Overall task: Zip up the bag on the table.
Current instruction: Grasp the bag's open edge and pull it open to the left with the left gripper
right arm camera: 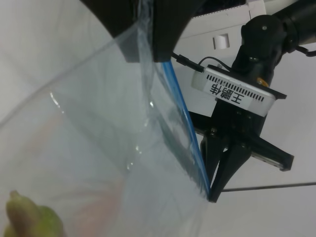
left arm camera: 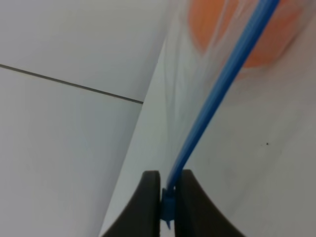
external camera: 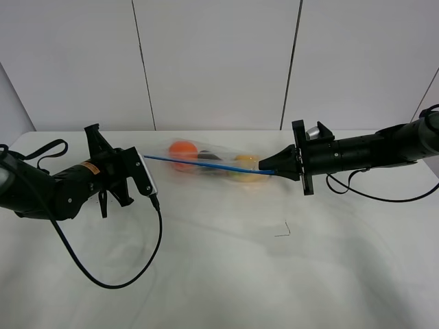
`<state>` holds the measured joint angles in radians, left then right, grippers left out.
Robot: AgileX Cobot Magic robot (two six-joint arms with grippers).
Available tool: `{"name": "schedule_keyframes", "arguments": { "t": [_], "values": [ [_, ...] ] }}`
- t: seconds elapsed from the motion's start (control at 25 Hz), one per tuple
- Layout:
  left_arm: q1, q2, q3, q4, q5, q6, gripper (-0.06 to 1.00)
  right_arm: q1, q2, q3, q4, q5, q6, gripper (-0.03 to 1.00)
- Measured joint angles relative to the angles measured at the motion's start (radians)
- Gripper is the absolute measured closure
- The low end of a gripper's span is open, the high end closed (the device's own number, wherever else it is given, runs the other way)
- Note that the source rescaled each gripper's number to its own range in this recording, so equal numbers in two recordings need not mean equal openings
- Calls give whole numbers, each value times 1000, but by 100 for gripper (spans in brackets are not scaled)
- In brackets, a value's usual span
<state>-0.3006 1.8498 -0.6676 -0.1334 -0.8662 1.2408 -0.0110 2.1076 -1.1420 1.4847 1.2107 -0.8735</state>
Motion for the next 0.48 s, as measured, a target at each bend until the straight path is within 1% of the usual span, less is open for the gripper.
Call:
{"name": "schedule_keyframes", "arguments": {
  "t": [0.08,0.12,0.16,0.2,0.28,0.32,0.36,0.44,0.48],
  "values": [
    [0,0,0,0,-6,-17,93,0,0,0,0,0,0,97],
    [0,0,0,0,-9,-41,90,0,0,0,-2,0,0,97],
    [2,0,0,-10,-12,-69,84,-3,0,0,-8,0,0,97],
    [9,0,1,-21,-19,-95,75,-4,0,0,-8,0,1,97],
    [19,0,4,-42,-37,-142,50,-8,0,0,-9,0,3,97],
    [20,0,6,-49,-47,-162,32,-8,0,0,-11,0,3,97],
    [20,0,6,-56,-59,-174,19,-8,0,0,-11,0,3,97],
    [20,0,7,-83,-72,-185,5,-8,0,0,-11,0,3,97],
    [20,0,7,-98,-81,-188,1,-8,0,0,-11,0,3,97]
  ]
}}
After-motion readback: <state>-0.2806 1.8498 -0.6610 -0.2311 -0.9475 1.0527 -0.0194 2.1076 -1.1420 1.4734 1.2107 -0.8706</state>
